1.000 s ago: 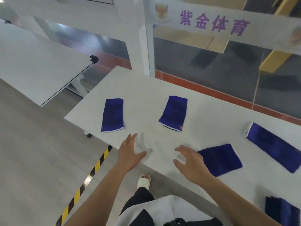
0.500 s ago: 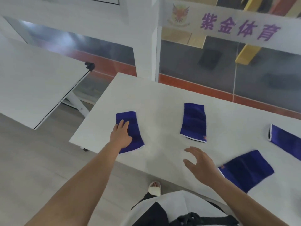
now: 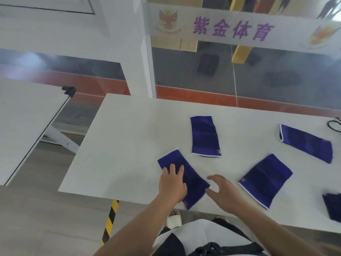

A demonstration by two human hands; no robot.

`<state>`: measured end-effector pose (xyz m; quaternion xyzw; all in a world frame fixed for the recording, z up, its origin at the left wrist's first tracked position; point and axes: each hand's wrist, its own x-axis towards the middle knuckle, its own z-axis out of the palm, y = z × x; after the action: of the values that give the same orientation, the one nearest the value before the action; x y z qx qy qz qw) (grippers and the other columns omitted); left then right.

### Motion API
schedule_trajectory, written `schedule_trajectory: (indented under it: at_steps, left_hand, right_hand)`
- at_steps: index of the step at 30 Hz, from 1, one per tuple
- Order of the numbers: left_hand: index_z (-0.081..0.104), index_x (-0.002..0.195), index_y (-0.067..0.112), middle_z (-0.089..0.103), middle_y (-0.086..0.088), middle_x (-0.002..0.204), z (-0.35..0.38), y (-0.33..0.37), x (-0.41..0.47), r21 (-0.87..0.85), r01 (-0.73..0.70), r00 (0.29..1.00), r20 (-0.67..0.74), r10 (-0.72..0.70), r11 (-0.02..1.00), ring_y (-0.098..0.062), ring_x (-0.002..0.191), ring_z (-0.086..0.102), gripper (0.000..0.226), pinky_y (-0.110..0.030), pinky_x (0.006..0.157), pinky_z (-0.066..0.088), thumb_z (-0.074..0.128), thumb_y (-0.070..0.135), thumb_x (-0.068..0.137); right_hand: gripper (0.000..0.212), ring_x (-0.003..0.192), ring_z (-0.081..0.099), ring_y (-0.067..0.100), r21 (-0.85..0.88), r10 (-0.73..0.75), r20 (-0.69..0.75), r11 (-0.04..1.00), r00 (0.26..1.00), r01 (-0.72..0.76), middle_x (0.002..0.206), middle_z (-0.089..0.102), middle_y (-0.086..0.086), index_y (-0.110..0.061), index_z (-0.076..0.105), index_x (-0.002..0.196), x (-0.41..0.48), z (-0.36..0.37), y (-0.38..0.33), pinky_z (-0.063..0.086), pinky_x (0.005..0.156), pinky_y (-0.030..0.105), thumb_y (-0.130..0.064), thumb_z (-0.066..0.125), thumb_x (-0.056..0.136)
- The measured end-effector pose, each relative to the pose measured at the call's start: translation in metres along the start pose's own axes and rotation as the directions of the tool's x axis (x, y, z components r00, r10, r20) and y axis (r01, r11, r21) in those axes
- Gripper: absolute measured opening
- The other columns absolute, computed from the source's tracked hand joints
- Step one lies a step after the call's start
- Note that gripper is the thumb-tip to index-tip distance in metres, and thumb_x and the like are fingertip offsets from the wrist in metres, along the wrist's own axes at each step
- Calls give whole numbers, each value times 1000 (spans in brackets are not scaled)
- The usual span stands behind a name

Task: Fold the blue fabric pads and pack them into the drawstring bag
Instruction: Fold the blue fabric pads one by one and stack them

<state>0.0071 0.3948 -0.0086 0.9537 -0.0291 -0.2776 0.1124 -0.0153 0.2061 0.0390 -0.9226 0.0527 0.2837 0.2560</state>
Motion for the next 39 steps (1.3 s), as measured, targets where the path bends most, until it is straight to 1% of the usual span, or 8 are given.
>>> schedule_trajectory:
  at_steps: [5,10,15,18,21,26,31,39]
  left_hand:
    - [40,149,24,43,-6,145,4,21,-2,-154,-125,990,-86,113,980,-28,129,42,58,-37,109,37,55,40,95]
    - [20,153,31,22,-6,156,-1,14,4,-290,21,990,-125,-60,957,-30,140,33,85,-42,111,34,72,42,86]
    - [24,151,29,33,-7,146,-7,19,18,-422,92,986,-85,-141,902,-30,129,37,85,-32,91,42,72,12,83]
    - [38,147,22,53,-7,134,-19,13,27,-601,213,970,38,-238,771,-30,118,55,73,-33,85,49,68,4,82]
    - [66,104,15,70,-8,108,-38,7,27,-714,297,954,188,-235,634,-24,91,69,30,-36,81,58,68,-4,80]
    - [71,96,19,75,-3,97,-68,6,15,-795,331,942,248,-227,508,-18,84,71,20,-29,66,55,66,2,85]
    - [71,112,15,75,-1,97,-93,33,-6,-795,98,959,-85,-270,598,-22,84,72,31,-36,74,59,69,11,82]
    - [67,121,24,61,12,99,-91,119,-43,-439,-326,824,-566,24,838,-7,85,58,30,-21,78,50,65,23,91]
  right_hand:
    - [67,141,37,23,-102,83,16,991,996,-81,157,37,-1,-27,37,151,0,17,18,35,115,42,-41,63,91]
    - [79,153,13,28,-126,141,-106,980,984,-154,165,20,2,-27,20,156,-5,24,43,17,123,48,-41,64,92]
    - [79,146,28,30,-122,140,-105,981,985,-153,155,34,6,-21,24,154,-1,21,51,26,118,45,-33,68,90]
    - [63,126,52,27,86,165,-120,984,979,-155,144,46,10,-19,36,147,6,13,50,48,95,33,-11,64,92]
    - [48,90,63,16,394,302,-65,883,951,-253,111,62,3,-17,50,134,11,1,52,48,66,22,-3,65,91]
    - [20,87,68,27,778,412,213,477,886,-409,99,68,13,-6,66,107,15,-26,54,62,81,48,-1,70,88]
    - [20,94,72,35,894,300,250,295,921,-339,105,73,18,-6,66,112,18,-63,36,61,80,52,-9,68,92]
    - [14,88,73,30,990,23,98,100,995,-100,96,75,16,-3,70,105,7,-118,-1,62,78,50,-10,64,94]
